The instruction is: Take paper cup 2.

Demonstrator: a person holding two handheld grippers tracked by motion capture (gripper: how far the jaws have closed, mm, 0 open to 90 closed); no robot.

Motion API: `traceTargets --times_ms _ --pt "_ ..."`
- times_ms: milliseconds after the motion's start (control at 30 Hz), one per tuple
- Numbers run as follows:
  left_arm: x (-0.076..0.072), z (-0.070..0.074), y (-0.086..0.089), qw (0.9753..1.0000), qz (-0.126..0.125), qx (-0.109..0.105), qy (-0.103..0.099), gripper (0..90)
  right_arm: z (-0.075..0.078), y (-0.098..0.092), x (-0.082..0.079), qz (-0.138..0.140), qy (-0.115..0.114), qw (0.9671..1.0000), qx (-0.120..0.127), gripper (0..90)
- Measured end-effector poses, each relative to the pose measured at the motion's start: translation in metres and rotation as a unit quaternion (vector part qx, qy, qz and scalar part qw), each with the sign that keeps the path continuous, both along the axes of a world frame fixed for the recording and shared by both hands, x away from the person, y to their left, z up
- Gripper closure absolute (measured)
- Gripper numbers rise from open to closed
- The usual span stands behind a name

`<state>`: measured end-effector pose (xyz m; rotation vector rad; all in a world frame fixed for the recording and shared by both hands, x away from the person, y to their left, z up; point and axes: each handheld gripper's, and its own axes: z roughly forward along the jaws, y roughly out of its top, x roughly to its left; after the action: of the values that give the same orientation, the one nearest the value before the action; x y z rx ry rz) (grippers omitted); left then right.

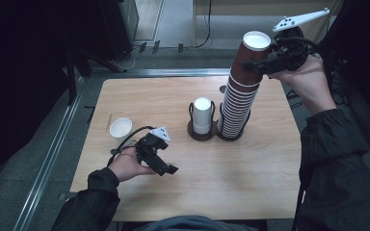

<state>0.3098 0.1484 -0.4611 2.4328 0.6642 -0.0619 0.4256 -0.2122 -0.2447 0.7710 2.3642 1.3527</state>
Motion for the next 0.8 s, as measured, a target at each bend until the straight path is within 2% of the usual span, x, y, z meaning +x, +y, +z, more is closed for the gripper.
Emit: traceTargets --times_ms 333,467,500,700,733,800 --pt "0.0 -0.001 0.002 1.0 -0.003 0.0 0.004 0.0 0.024 0.001 -0.006 0.0 -0.015 0.9999 0.002 17.2" --pt "0.0 -0.002 0.001 1.0 -0.003 0.007 0.002 0.0 0.034 0.002 -0.01 0.001 -0.024 0.9997 0.007 17.1" --pt "-0.001 -0.002 0.001 1.0 -0.003 0.01 0.001 0.0 0.04 0.002 -0.013 -0.001 -0.032 0.9995 0.009 17.1" --pt "0.0 -0.002 0.003 1.0 0.0 0.007 0.001 0.0 0.054 0.0 -0.02 -0.005 -0.047 0.9989 0.008 17.1" --pt "0.0 -0.002 0.003 1.0 -0.002 0.007 0.002 0.0 0.061 -0.003 -0.024 -0.005 -0.053 0.9985 0.011 17.1" --pt "-0.001 -0.003 0.003 1.0 -0.005 0.005 0.001 3.7 0.067 -0.004 -0.027 -0.006 -0.055 0.9984 0.015 17.1"
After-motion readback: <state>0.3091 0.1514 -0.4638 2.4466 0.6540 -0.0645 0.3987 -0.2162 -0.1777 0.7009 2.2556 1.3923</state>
